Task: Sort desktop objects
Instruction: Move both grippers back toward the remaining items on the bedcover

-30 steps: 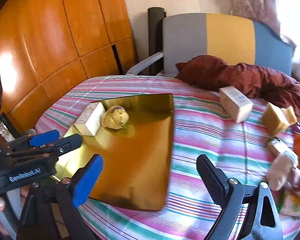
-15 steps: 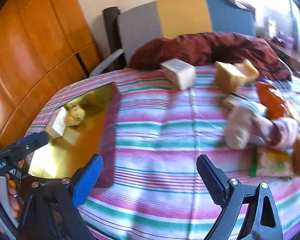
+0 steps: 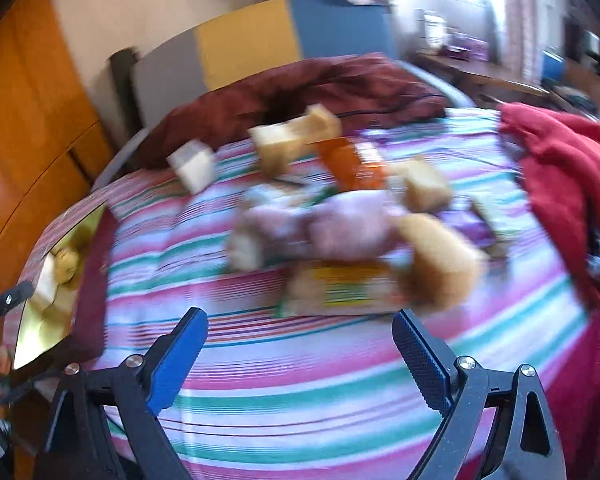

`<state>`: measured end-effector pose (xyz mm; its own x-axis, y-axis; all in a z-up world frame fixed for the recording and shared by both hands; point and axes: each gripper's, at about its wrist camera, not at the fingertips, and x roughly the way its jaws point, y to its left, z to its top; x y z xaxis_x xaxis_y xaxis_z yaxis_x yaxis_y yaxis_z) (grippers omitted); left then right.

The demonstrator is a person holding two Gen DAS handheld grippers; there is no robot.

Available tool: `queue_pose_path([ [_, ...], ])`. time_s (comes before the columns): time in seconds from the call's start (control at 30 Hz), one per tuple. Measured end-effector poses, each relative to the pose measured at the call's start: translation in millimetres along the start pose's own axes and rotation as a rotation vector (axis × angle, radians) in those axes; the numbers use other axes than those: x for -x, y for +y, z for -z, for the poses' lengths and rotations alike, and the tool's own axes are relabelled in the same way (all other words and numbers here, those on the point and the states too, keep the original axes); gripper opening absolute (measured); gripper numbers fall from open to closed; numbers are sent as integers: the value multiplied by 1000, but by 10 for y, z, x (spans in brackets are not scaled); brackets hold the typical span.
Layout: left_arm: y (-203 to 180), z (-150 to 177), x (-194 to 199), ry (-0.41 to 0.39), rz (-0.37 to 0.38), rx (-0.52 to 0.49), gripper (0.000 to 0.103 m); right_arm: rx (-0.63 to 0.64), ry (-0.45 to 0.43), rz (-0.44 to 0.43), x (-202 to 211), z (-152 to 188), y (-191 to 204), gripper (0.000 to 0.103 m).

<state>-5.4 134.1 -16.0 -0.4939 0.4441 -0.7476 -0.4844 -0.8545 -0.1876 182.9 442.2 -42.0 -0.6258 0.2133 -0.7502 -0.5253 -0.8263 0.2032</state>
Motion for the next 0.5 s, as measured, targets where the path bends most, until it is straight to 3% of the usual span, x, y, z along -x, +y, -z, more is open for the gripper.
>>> queue_pose_path([
  [0.23, -210, -124, -136, 31, 13, -51, 71, -67, -18, 46, 67, -154, -357, 95],
  [0.5, -456, -511, -376, 64, 64, -70, 72, -25, -29, -24, -80, -387, -135, 95],
])
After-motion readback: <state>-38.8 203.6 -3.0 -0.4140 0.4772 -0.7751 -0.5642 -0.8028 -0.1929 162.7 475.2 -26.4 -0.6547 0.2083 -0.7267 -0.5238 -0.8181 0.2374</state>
